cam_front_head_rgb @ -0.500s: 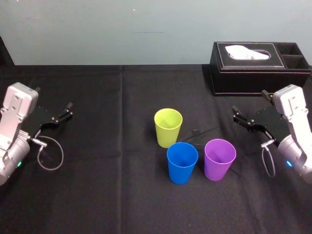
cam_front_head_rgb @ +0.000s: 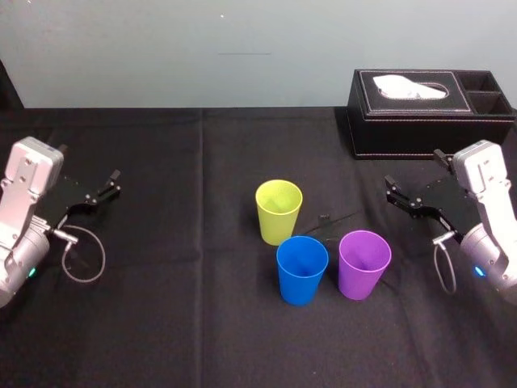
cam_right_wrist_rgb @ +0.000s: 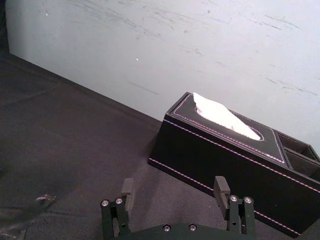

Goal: Stack the three plastic cups sequentially using one hand.

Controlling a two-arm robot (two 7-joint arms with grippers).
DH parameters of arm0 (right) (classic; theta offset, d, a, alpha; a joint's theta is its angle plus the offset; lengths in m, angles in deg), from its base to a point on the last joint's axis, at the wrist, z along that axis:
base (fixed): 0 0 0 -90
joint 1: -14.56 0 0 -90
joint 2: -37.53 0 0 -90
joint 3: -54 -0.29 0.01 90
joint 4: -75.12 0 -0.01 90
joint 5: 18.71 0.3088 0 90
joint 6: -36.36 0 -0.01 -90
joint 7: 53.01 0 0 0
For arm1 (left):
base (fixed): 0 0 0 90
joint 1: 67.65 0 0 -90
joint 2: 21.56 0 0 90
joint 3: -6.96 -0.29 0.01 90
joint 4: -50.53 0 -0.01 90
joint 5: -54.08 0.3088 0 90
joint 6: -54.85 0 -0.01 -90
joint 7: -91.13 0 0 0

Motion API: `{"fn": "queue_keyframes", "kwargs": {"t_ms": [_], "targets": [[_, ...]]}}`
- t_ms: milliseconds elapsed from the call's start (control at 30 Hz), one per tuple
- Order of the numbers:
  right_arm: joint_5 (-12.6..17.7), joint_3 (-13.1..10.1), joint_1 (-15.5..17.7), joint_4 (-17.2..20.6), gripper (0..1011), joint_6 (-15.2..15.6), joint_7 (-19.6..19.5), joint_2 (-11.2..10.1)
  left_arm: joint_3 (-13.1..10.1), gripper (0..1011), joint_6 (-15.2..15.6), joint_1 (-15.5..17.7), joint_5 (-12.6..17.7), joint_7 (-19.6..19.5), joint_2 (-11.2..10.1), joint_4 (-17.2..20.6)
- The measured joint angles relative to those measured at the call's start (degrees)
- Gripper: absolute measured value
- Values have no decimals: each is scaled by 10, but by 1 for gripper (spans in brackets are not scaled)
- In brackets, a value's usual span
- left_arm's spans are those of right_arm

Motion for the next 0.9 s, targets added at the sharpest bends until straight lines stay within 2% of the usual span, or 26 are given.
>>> {"fn": "queue_keyframes", "kwargs": {"t_ms": [900], "targets": [[0, 0, 0, 0, 1003, 0, 0, 0, 0, 1012, 0, 0, 0, 0, 0, 0]]}}
